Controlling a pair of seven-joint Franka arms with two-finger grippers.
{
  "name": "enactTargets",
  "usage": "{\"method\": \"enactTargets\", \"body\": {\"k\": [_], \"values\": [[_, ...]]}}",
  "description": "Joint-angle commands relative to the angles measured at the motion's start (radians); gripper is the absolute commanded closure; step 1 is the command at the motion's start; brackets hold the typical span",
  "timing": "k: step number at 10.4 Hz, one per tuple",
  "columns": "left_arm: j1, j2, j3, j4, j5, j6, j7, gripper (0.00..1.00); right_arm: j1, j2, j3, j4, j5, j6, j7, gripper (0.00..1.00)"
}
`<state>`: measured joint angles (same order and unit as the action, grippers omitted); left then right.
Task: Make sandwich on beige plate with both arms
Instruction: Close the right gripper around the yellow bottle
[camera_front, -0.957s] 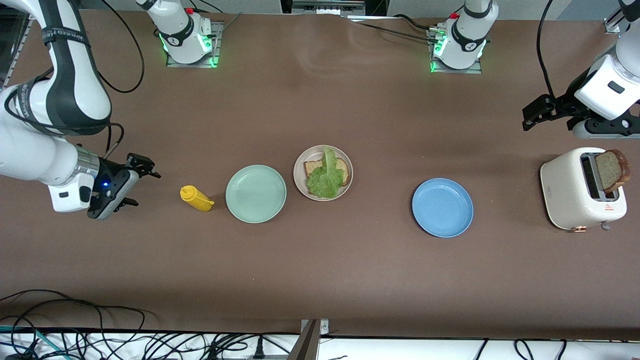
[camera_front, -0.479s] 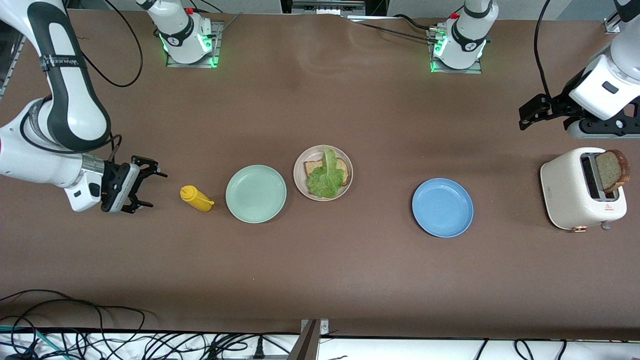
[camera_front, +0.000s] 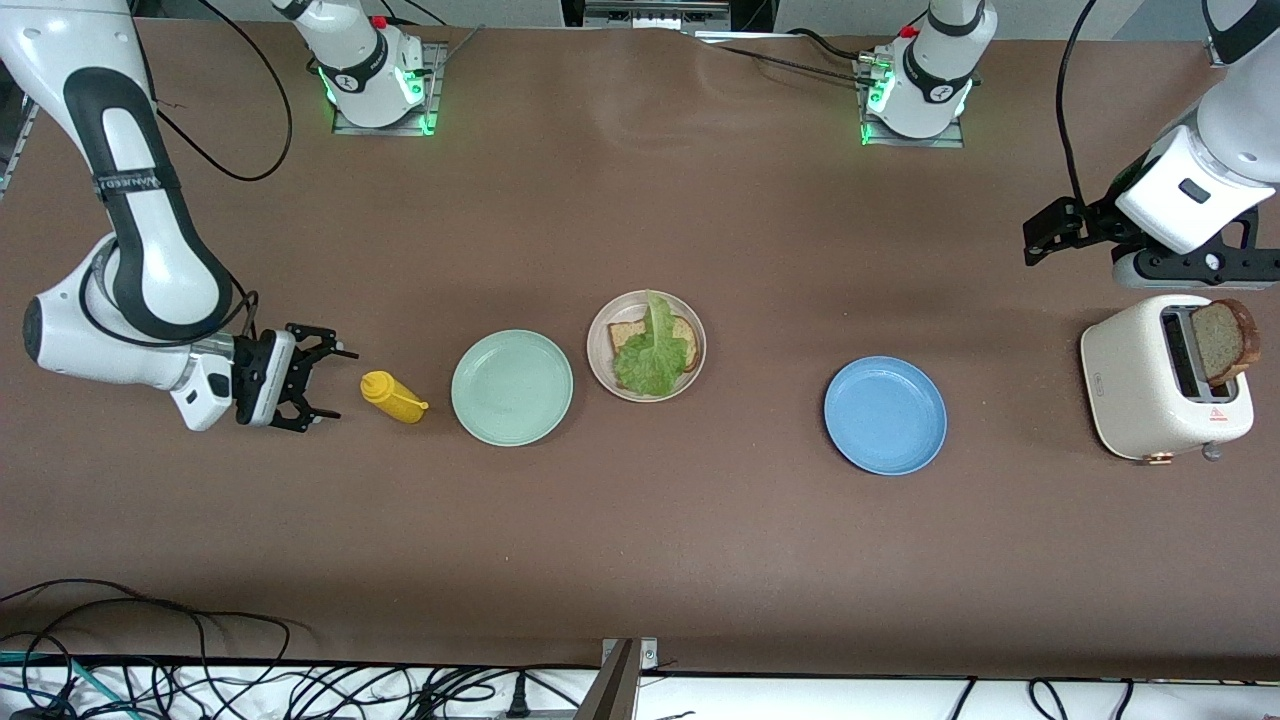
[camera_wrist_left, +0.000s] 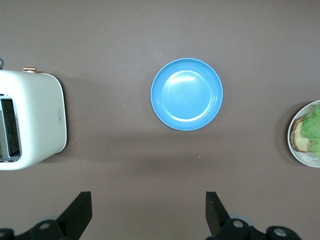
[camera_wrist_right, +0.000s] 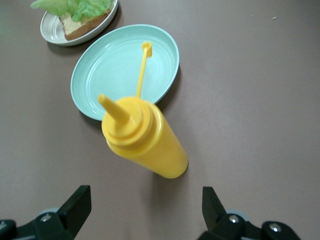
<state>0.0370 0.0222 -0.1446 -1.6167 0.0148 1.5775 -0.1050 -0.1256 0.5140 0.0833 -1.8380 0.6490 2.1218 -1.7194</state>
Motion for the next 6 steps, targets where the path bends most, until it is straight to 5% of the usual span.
{"method": "enactTargets", "body": {"k": [1,6], "values": [[-0.003,0.012,0.002,0.029,0.01,-0.014,0.018,0.0,0.023,0.023,-0.011,-0.006,0.032,0.026,-0.049,0.01],[-0.003,0.012,0.002,0.029,0.008,-0.014,0.018,0.0,0.055,0.077,-0.007,-0.004,0.101,0.096,-0.124,0.01]]}}
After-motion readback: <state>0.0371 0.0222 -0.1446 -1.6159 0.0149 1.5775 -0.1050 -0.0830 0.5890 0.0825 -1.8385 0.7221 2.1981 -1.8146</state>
